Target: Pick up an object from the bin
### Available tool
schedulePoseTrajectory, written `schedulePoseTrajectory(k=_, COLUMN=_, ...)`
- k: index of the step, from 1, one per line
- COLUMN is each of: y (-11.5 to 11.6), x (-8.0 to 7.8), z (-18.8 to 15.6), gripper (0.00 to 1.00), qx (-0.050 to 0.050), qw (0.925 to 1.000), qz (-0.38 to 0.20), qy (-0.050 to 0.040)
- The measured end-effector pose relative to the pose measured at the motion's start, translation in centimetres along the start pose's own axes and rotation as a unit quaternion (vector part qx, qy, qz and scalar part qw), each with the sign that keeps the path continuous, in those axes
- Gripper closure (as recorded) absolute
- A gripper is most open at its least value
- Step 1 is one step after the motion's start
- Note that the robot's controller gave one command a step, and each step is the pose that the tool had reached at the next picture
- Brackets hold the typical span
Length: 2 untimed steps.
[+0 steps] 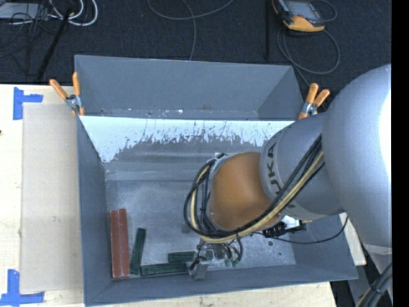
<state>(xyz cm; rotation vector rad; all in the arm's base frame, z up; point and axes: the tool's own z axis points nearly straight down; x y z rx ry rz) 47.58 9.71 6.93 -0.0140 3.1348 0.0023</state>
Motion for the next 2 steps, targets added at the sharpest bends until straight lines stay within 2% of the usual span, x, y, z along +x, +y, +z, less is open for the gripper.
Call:
schedulePoseTrajectory(k=1, y=-0.1, x=0.2, z=0.0, gripper=1.0, qx=0.001, qw=1.0, qz=0.001, qy=0.004)
schedulePoseTrajectory(k=2, y=-1.4, x=0.3, z=-13.7, gripper=1.0, qx=0.0, qw=0.9997, qz=0.023, qy=0.0)
